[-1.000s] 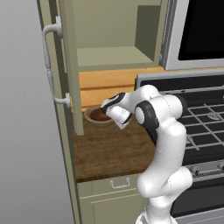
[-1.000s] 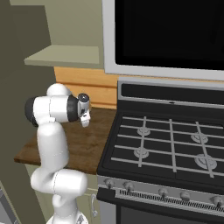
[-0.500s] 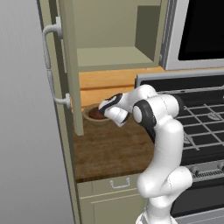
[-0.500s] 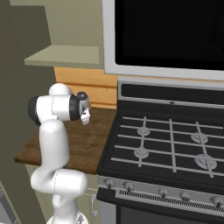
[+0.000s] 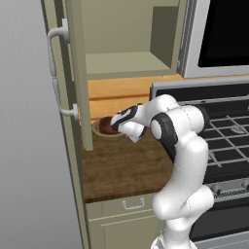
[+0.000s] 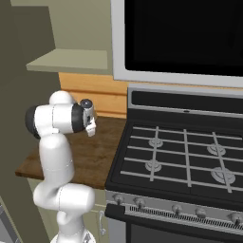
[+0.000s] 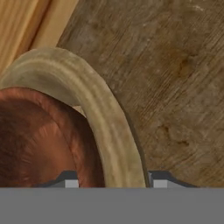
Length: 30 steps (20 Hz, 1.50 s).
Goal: Pick up the bowls on the counter and stack them on top of one another in the open cabinet. Place the smaller bowl on top of the larger bowl.
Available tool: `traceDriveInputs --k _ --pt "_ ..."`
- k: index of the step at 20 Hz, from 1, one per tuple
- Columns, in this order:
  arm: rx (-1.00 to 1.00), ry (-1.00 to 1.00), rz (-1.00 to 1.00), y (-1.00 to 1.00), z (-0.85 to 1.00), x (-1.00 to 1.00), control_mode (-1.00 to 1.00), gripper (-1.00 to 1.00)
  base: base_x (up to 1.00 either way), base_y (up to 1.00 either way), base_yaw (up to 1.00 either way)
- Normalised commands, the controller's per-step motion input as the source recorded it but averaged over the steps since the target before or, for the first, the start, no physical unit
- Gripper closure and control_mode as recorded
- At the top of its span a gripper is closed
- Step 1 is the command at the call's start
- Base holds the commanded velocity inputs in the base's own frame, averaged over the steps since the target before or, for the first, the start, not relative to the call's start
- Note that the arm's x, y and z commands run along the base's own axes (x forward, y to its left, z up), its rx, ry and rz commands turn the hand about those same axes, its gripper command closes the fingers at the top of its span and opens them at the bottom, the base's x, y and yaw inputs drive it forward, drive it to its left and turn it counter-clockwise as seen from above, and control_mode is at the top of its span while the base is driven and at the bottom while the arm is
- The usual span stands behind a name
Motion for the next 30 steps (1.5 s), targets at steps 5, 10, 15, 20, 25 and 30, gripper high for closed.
traceDriveInputs --k 5,10,15,20,25,30 --pt "0.08 0.00 0.00 -0.54 0.12 -0.83 -1.00 1.00 0.00 0.00 0.00" --pt "0.14 -0.07 -0.03 -0.70 0.62 -1.00 -1.00 1.00 0.00 0.00 0.00" --pt "0.13 0.03 -0.02 -0.79 0.79 -0.96 -1.00 1.00 0.00 0.00 0.00" --pt "0.15 0.01 0.00 -0.62 0.99 -0.94 -1.00 1.00 0.00 0.00 0.00" --pt "0.13 0.00 0.00 -0.26 1.00 -0.78 -1.00 1.00 0.00 0.00 0.00" --pt "0.06 -0.01 0.00 -0.04 1.00 -0.37 -1.00 1.00 0.00 0.00 0.00"
